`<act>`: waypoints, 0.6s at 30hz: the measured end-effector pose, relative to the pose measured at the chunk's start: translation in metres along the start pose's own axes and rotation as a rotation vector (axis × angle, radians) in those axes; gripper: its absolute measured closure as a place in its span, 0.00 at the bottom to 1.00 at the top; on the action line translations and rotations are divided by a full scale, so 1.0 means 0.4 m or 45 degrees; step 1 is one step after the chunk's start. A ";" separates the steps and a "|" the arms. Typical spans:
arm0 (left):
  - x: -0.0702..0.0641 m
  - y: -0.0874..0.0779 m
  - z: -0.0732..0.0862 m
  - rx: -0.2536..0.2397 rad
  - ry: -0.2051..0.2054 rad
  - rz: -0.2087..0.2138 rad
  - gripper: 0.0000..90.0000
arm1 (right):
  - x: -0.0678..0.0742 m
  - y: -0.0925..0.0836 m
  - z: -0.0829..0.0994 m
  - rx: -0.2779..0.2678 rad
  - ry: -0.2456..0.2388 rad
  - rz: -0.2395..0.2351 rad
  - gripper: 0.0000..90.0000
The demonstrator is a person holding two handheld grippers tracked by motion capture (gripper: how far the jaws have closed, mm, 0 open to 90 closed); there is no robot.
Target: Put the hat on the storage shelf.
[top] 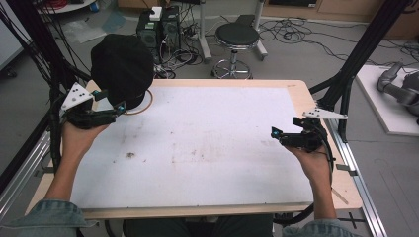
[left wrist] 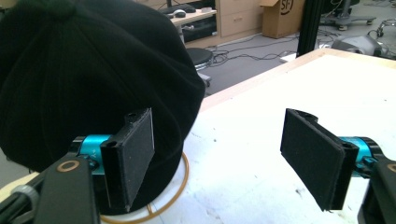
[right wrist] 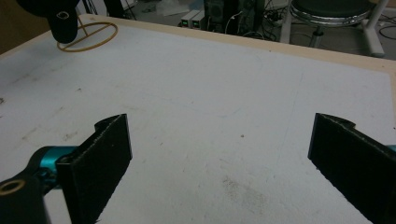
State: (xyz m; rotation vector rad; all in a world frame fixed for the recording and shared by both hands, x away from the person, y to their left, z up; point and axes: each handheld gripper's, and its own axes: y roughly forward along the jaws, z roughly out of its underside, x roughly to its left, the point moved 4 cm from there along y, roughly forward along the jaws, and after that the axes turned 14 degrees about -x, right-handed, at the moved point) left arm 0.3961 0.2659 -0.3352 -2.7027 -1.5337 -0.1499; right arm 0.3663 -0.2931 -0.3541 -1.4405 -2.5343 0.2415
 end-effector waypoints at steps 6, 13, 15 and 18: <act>-0.023 -0.019 0.032 0.005 -0.013 0.006 0.29 | -0.002 0.002 0.002 0.003 0.002 -0.003 0.06; -0.035 -0.039 0.073 -0.001 -0.041 -0.014 0.29 | -0.003 0.002 0.004 0.003 0.001 -0.005 0.06; -0.035 -0.046 0.084 -0.002 -0.049 -0.023 0.29 | -0.004 0.002 0.004 0.007 0.007 -0.001 0.06; -0.035 -0.055 0.096 -0.009 -0.050 -0.048 0.29 | -0.004 0.004 0.006 0.010 0.006 -0.003 0.06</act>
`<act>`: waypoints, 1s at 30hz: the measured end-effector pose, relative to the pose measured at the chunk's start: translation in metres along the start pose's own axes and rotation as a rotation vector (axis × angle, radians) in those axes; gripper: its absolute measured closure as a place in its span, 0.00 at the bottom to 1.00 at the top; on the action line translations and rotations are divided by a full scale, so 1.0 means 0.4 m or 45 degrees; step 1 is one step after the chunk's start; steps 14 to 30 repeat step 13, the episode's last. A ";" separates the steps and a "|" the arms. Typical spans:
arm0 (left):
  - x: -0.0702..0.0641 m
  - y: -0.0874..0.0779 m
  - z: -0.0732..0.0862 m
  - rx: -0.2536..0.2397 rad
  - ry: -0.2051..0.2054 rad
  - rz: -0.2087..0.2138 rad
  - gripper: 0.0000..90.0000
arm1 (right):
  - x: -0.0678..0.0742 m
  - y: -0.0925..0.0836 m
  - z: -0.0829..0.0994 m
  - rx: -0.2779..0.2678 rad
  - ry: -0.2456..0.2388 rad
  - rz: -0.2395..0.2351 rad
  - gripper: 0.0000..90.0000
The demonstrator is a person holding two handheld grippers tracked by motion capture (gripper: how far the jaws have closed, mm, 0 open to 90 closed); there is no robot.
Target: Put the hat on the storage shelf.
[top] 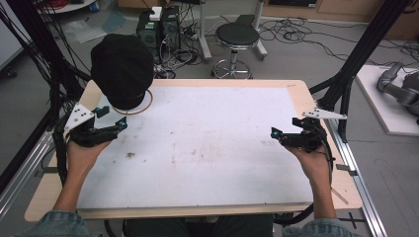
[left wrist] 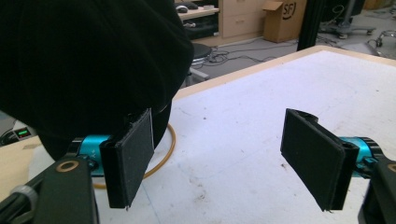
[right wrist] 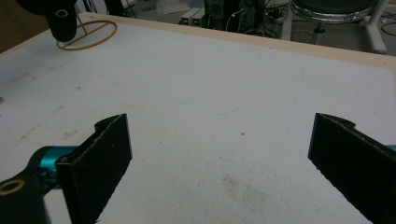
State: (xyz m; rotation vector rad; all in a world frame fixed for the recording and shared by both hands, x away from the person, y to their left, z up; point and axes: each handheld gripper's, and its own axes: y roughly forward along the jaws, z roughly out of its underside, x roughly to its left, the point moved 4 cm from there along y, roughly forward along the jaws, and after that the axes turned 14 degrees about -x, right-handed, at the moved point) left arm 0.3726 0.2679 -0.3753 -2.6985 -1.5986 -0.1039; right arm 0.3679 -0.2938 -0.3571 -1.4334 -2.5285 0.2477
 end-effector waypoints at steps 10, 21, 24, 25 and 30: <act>-0.009 -0.007 0.026 0.010 0.014 -0.006 0.29 | 0.003 0.000 -0.001 -0.002 0.004 -0.002 0.06; -0.009 -0.008 0.024 0.007 0.016 -0.009 0.29 | 0.005 0.002 -0.001 0.000 -0.001 -0.006 0.06; -0.009 -0.008 0.024 0.007 0.016 -0.009 0.29 | 0.005 0.002 -0.001 0.000 -0.001 -0.006 0.06; -0.009 -0.008 0.024 0.007 0.016 -0.009 0.29 | 0.005 0.002 -0.001 0.000 -0.001 -0.006 0.06; -0.009 -0.008 0.024 0.007 0.016 -0.009 0.29 | 0.005 0.002 -0.001 0.000 -0.001 -0.006 0.06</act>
